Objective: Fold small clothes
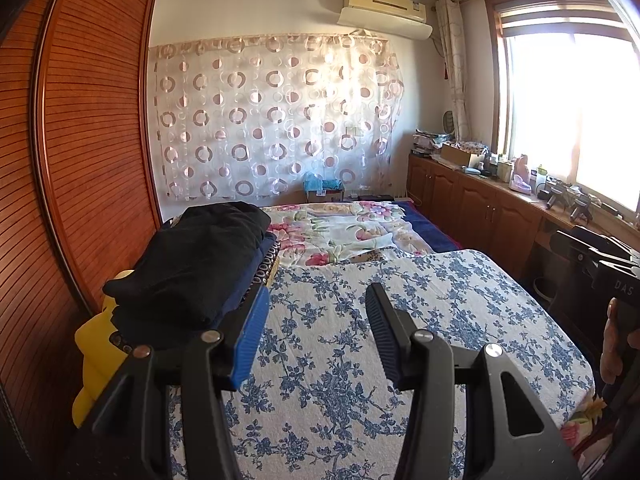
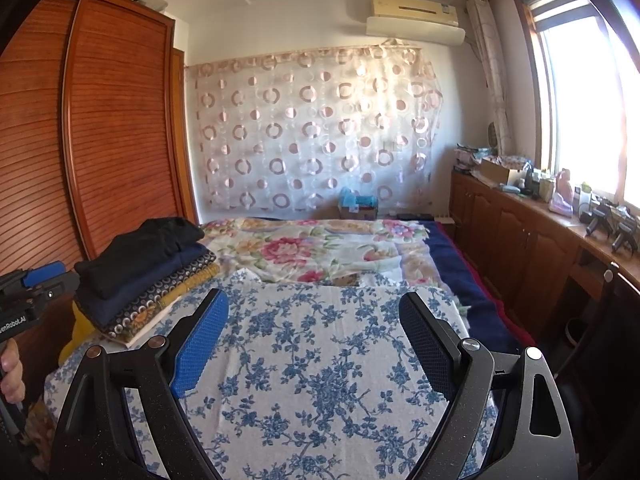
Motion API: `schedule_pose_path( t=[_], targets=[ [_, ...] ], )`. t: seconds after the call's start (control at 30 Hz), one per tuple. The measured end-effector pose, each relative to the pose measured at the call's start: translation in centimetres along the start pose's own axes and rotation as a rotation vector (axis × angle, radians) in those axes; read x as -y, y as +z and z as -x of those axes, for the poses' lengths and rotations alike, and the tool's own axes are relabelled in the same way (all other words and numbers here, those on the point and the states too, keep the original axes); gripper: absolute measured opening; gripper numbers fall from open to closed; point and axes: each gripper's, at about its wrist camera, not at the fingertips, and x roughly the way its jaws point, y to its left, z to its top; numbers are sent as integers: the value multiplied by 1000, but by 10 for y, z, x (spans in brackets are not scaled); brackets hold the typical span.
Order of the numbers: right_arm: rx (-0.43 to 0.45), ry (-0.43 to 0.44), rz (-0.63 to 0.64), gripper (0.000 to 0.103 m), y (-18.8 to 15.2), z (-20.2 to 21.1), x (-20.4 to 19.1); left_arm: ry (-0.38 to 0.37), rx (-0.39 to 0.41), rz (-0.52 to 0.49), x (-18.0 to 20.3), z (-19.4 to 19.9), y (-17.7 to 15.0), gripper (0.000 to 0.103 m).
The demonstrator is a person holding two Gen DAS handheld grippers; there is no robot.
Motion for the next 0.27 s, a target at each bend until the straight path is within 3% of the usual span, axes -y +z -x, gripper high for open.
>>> schedule_pose_path(
  t=[0.27],
  targets=[
    [1,0,0,89,0,0,0,-2,2,-2,1,2,4,50]
  ],
)
